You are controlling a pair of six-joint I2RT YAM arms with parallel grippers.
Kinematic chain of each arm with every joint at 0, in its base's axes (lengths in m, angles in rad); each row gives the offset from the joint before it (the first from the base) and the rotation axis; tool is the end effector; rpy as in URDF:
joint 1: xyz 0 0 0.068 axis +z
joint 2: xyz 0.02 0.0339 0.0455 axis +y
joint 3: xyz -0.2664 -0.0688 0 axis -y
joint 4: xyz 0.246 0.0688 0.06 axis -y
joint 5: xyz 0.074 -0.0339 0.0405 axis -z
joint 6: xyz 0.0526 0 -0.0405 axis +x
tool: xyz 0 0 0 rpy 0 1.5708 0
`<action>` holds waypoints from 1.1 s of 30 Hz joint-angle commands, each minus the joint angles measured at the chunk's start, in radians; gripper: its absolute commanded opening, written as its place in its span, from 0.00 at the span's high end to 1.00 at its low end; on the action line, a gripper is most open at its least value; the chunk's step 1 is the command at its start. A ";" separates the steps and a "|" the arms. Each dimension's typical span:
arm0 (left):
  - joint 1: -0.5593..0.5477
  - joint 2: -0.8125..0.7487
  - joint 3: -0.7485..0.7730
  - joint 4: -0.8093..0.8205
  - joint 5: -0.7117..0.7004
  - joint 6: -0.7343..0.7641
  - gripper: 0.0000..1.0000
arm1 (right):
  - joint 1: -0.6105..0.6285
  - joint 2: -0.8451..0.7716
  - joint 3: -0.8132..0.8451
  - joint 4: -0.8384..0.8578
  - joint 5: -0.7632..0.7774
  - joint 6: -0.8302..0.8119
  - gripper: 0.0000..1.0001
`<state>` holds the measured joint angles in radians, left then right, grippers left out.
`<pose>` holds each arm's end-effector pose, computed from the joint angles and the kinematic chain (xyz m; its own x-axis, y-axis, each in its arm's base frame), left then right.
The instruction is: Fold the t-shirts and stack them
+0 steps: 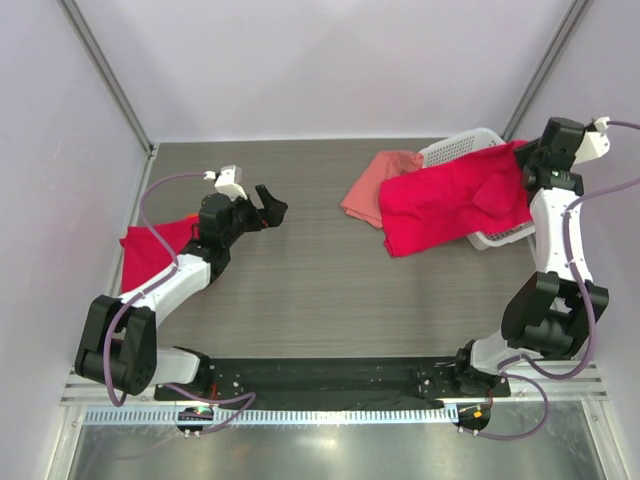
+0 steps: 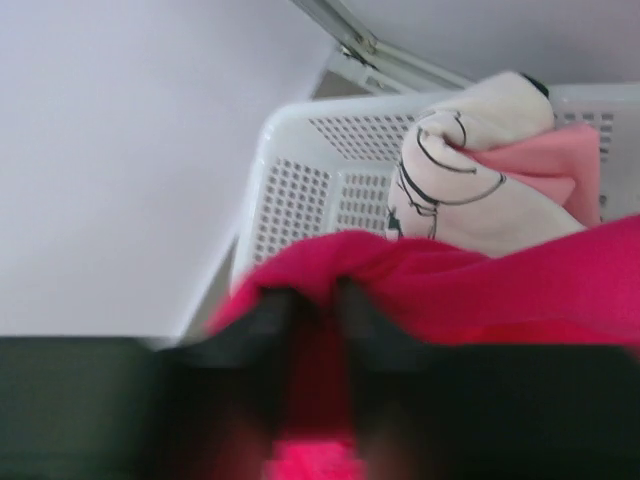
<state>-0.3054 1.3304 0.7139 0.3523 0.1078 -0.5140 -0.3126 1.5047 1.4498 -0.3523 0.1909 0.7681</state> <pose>0.2977 -0.0998 0.2460 -0.4125 -0.3825 -0.8268 0.2241 0.8371 -0.4991 0.3459 -0.1223 0.3760 0.0539 0.6995 -0.7126 0.5982 0.5488 0.5839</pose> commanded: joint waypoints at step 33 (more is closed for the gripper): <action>0.003 -0.007 0.030 0.024 0.023 0.017 0.01 | 0.610 0.396 -0.132 -0.214 0.025 -0.397 0.18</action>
<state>-0.3054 1.3304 0.7139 0.3500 0.1181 -0.5144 0.2871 1.8824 1.2728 -0.5583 0.2363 0.3958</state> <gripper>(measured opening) 0.994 0.842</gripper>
